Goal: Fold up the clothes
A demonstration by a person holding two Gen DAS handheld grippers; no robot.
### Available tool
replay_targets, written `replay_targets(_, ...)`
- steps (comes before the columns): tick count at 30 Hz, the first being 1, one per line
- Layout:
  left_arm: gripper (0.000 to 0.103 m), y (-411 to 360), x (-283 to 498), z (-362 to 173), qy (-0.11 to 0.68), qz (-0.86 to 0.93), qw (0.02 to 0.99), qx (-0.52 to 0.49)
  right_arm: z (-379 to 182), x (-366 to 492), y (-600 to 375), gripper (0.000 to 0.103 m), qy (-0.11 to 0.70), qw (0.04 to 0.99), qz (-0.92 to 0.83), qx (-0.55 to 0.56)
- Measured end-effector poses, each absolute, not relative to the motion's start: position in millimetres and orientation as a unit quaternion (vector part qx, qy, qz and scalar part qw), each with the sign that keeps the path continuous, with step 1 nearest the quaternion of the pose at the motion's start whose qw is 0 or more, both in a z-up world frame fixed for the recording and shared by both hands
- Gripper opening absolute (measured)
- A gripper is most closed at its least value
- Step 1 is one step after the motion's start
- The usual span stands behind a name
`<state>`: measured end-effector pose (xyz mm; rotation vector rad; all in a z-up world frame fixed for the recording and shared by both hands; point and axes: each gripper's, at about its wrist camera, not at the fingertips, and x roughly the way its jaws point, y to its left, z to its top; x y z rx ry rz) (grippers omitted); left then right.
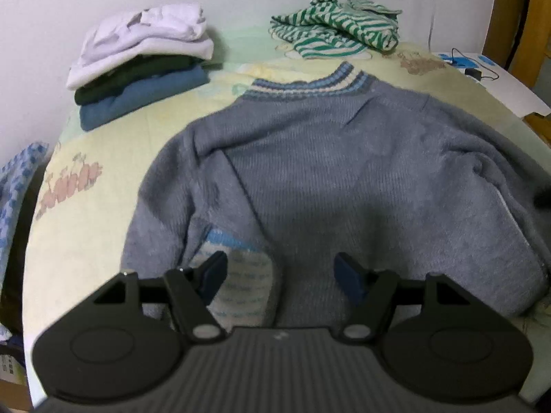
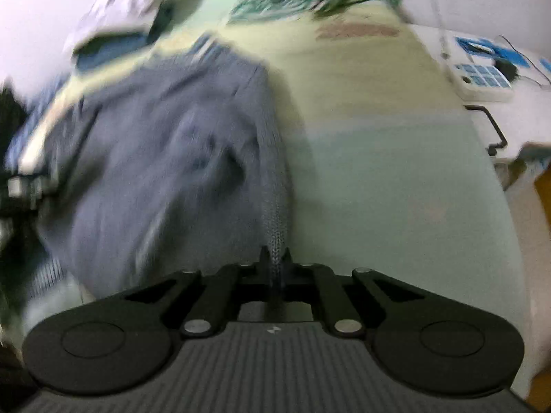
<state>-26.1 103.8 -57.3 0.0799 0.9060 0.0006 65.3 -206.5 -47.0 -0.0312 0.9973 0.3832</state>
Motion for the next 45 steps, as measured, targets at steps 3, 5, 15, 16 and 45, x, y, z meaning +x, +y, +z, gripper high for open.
replay_targets(3, 0.085, 103.5, -27.0, -53.6, 0.434, 0.004, 0.900, 0.039, -19.8, 88.4, -210.5, 0.003, 0.410, 0.900, 0.131, -0.069)
replay_targets(5, 0.085, 101.3, -28.9, -51.9, 0.434, 0.001, 0.900, 0.028, -5.3, 119.2, -220.5, 0.003, 0.377, 0.917, 0.091, -0.090)
replay_targets(15, 0.088, 66.7, -46.1, -36.2, 0.422, -0.015, 0.905, 0.046, -26.9, 247.9, -186.0, 0.008, 0.313, 0.923, 0.041, -0.220)
replay_targets(16, 0.088, 66.2, -47.8, -37.6, 0.429, -0.012, 0.902, 0.048, -35.4, 250.8, -180.0, 0.020, 0.316, 0.918, 0.042, -0.237)
replay_targets(45, 0.098, 107.8, -162.3, -59.8, 0.505, -0.061, 0.861, 0.010, -93.5, -9.7, -158.3, 0.071, 0.347, 0.840, 0.367, -0.197)
